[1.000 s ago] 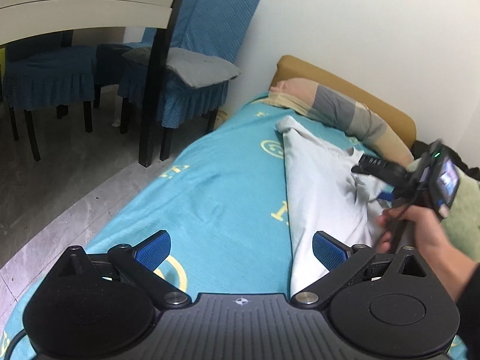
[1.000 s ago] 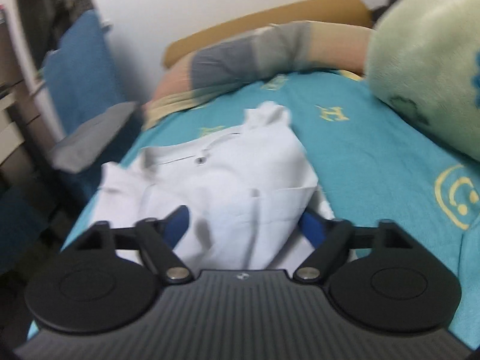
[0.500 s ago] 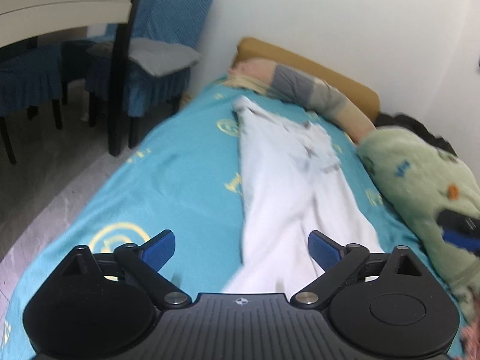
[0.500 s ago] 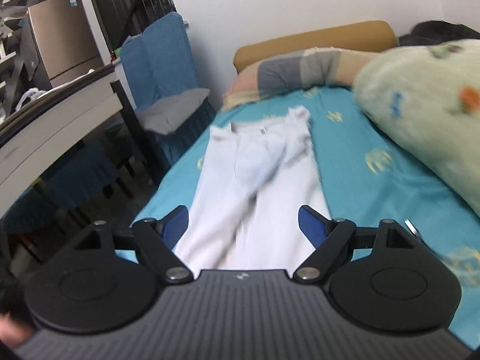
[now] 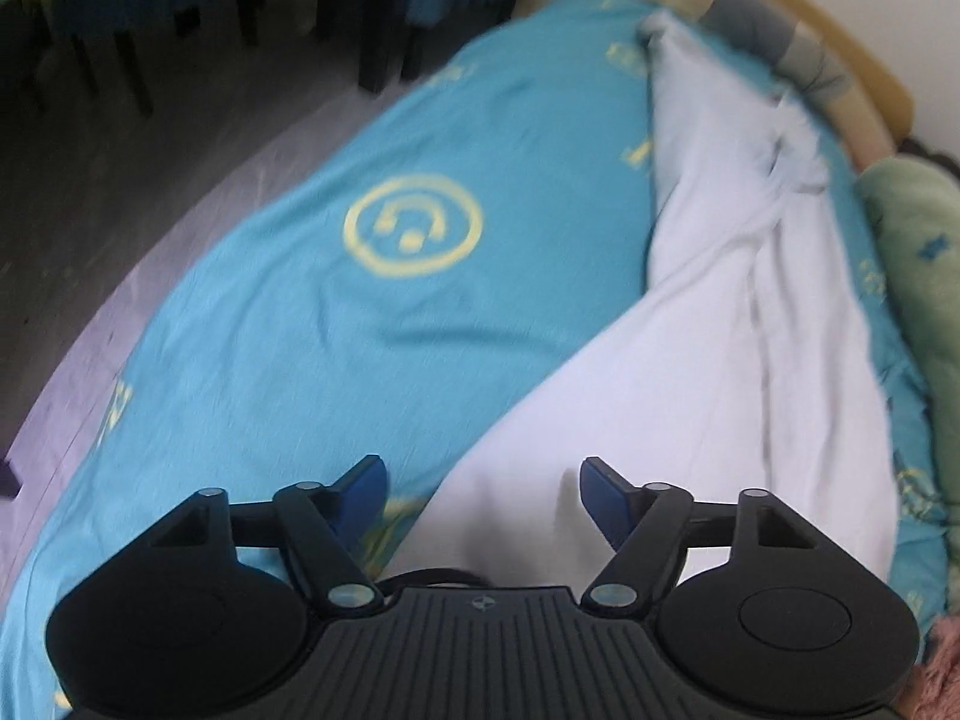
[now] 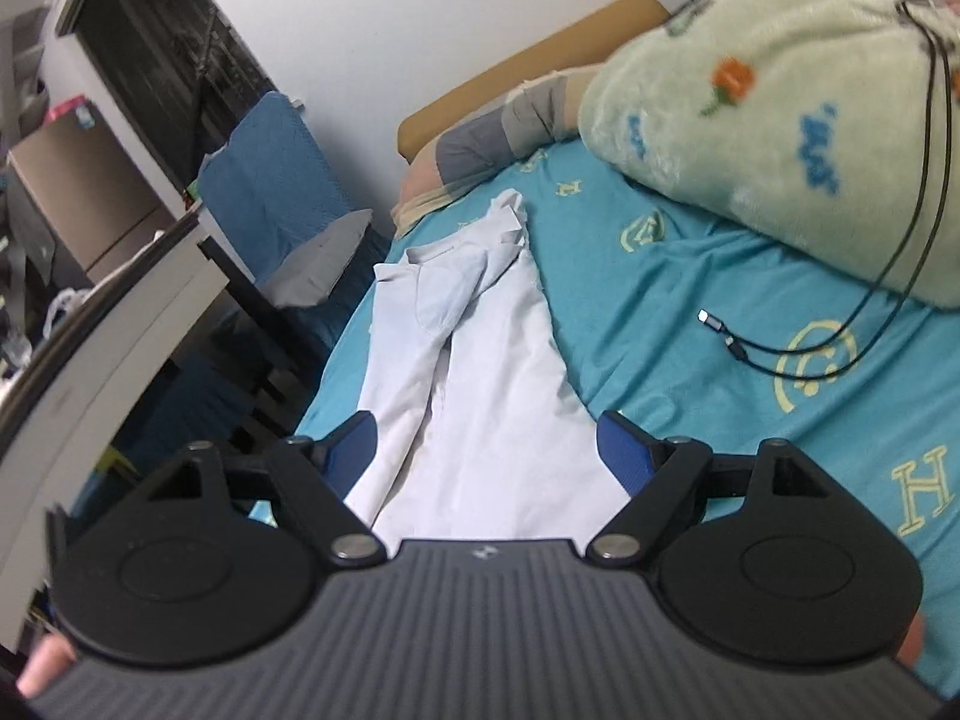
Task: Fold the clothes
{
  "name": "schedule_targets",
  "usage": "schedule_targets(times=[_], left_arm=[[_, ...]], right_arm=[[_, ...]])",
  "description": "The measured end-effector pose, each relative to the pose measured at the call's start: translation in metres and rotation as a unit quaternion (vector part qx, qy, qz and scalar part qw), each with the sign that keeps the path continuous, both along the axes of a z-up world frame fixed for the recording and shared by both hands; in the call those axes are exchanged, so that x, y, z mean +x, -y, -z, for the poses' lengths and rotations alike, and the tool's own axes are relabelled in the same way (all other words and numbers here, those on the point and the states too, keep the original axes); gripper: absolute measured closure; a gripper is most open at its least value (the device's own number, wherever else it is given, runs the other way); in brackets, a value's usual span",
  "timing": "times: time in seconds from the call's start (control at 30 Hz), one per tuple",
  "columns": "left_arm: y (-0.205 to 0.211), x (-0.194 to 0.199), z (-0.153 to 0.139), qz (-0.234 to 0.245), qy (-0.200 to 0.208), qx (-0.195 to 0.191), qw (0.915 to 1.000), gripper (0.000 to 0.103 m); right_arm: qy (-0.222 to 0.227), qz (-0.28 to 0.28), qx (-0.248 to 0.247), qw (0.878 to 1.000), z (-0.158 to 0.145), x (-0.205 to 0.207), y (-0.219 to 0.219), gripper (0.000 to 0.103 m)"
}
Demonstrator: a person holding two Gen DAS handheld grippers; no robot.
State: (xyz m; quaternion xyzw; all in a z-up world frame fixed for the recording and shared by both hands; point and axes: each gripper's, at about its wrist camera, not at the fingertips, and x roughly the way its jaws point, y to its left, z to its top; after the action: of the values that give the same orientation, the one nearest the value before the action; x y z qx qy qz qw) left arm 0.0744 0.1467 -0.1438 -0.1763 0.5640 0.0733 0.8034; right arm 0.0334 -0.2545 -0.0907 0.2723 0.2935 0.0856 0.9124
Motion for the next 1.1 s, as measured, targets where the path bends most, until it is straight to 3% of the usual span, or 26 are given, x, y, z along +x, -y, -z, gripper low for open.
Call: schedule_targets(times=[0.1,0.23,0.27,0.37,0.47,0.7,0.8,0.97,1.1], left_arm=[[0.0,0.0,0.006,-0.003,-0.03,0.003,0.9995,0.048],[0.003,-0.004,0.001,0.007,-0.043,0.019,0.9989,0.095],[0.006,-0.006,-0.004,0.018,-0.037,0.027,0.9988,0.097],[0.025,-0.018,-0.03,0.064,0.007,0.082,0.9945,0.101],[0.049,-0.033,-0.056,0.122,0.053,0.126,0.9832,0.101],[0.118,-0.066,-0.086,0.238,0.128,0.12,0.9552,0.102],[0.14,-0.075,-0.076,0.254,0.122,0.084,0.9558,0.102],[0.151,-0.068,-0.041,0.235,0.082,0.015,0.9685,0.102],[0.153,-0.057,-0.011,0.215,0.04,-0.009,0.9757,0.102]], right_arm=[[-0.021,0.003,0.027,0.999,0.01,0.006,0.007,0.021],[-0.043,0.006,0.067,0.997,0.019,0.012,0.016,0.021],[-0.043,0.007,0.075,0.996,0.02,0.012,0.018,0.021],[-0.037,0.009,0.08,0.996,0.018,0.011,0.019,0.02],[-0.023,0.003,0.071,0.997,0.012,0.008,0.015,0.02],[-0.005,-0.029,0.048,0.998,0.004,0.01,0.006,0.02],[0.0,-0.036,0.029,0.999,0.003,0.01,0.002,0.02],[-0.009,-0.044,0.028,0.999,0.006,0.013,0.0,0.02],[-0.02,-0.044,0.026,0.998,0.01,0.015,0.0,0.02]])
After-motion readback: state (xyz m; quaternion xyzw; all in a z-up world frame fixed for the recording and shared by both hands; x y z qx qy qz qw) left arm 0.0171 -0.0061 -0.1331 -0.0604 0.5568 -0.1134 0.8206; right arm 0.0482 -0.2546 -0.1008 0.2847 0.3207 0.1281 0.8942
